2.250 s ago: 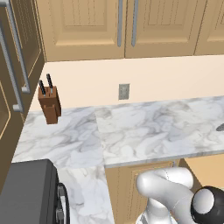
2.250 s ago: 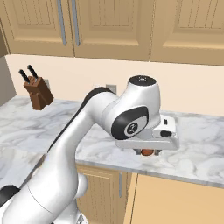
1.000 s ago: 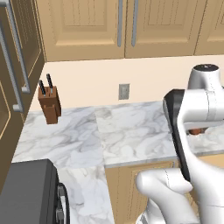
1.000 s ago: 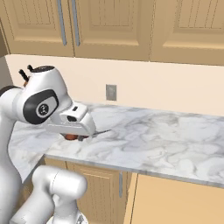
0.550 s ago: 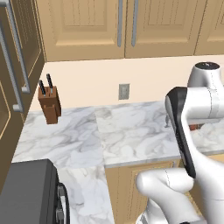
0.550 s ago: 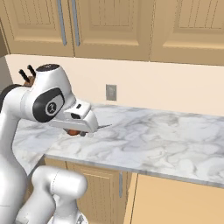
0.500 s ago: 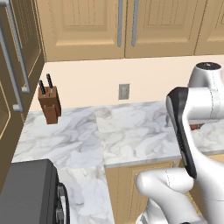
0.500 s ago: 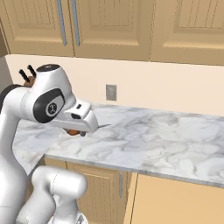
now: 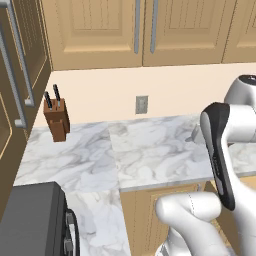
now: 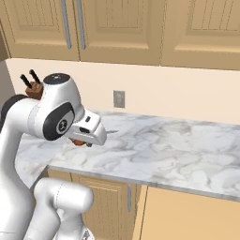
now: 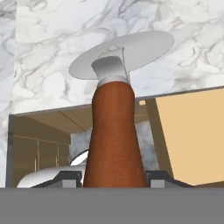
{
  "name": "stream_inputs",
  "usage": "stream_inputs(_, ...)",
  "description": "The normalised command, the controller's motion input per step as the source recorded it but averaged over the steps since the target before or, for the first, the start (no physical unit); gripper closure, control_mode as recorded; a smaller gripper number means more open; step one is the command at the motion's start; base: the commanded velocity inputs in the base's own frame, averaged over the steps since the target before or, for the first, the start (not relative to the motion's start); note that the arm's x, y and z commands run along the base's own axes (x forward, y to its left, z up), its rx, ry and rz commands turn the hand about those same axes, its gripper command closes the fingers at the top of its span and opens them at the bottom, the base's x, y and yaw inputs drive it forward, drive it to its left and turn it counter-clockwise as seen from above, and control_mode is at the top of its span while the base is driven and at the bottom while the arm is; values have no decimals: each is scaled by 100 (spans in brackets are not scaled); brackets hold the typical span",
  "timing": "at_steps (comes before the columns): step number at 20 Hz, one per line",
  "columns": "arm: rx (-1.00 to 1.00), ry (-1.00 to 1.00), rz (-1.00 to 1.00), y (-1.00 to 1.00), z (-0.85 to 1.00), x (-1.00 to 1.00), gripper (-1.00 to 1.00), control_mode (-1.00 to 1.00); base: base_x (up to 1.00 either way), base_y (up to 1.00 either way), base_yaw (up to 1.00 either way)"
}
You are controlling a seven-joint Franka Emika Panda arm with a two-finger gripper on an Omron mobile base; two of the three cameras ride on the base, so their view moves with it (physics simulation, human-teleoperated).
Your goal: Take the pizza cutter from the drawer on the right and place it on the dining counter for cutting.
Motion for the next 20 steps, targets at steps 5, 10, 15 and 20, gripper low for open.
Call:
stream_inputs(5,0,0,0,2,0,0,100,-100,0,0,0)
stream_inputs(10,0,0,0,0,0,0,100,100,-66,-8,0)
stream_inputs(15,0,0,0,0,0,0,100,100,-100,-23,0)
stream_inputs(20,0,0,0,0,0,0,100,100,-63,-2,12)
